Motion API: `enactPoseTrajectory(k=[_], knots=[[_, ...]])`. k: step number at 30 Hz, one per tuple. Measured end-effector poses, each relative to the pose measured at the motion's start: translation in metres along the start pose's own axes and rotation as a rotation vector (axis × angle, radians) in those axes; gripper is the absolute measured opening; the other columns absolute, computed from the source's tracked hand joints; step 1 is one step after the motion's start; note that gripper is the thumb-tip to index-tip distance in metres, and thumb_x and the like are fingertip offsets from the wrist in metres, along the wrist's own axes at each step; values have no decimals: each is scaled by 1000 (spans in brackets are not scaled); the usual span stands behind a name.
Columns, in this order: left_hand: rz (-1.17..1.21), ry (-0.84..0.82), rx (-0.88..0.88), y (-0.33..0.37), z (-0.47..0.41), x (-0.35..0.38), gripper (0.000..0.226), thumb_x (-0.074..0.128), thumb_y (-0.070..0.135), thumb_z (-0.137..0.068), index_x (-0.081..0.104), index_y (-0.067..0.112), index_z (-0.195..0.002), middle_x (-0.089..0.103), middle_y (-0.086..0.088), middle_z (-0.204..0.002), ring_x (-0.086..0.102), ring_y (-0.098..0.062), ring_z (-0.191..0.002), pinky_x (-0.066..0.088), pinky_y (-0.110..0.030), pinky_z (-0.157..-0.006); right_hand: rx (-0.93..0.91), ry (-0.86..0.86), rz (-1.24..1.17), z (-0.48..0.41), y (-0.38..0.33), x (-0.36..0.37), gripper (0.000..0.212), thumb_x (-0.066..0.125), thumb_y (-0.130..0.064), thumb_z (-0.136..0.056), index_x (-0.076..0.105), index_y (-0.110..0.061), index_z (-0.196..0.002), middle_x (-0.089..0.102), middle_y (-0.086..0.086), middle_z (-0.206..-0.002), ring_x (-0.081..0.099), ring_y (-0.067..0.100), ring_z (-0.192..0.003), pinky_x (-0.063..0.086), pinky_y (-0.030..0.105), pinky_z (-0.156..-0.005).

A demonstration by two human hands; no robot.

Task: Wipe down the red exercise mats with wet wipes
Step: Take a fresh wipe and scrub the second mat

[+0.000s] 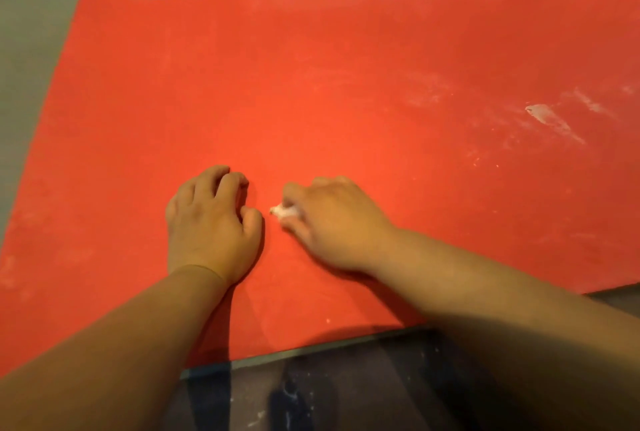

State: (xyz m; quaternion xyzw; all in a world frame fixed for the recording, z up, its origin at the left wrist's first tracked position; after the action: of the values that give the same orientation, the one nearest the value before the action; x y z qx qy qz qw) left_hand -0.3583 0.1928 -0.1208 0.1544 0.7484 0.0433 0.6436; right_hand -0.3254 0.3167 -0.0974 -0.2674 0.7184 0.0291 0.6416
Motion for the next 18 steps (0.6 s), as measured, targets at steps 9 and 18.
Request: enactPoseTrajectory(k=[9,18], knots=[[10,-36,-3,1,-1,1,46,43,31,-74,61,17,-114,53,-7,-131,45,-32,-117,32,-44,-101,487,27,68,-12,116,-25,28,47,-39,-94,54,-13,-102,67,20,-95,63,37,-89,45,36,-67],[77,-148,808,99,25,0,34,48,35,-94,69,18,-115,64,-6,-120,60,-28,-93,48,-33,-84,561,193,-91,66,128,-47,31,34,-35,-99,56,-18,-113,68,14,-102,62,35,-94,48,41,-75]])
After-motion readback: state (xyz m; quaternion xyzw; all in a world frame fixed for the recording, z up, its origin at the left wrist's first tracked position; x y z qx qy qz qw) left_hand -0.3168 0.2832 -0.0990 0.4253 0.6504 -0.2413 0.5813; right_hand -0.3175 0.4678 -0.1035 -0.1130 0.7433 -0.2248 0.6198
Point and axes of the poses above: each hand's wrist, its own z-axis away from the middle knuckle, its own x-axis out of the palm, y = z × x, the point moved 10 cm from there along -z, towards the middle knuckle
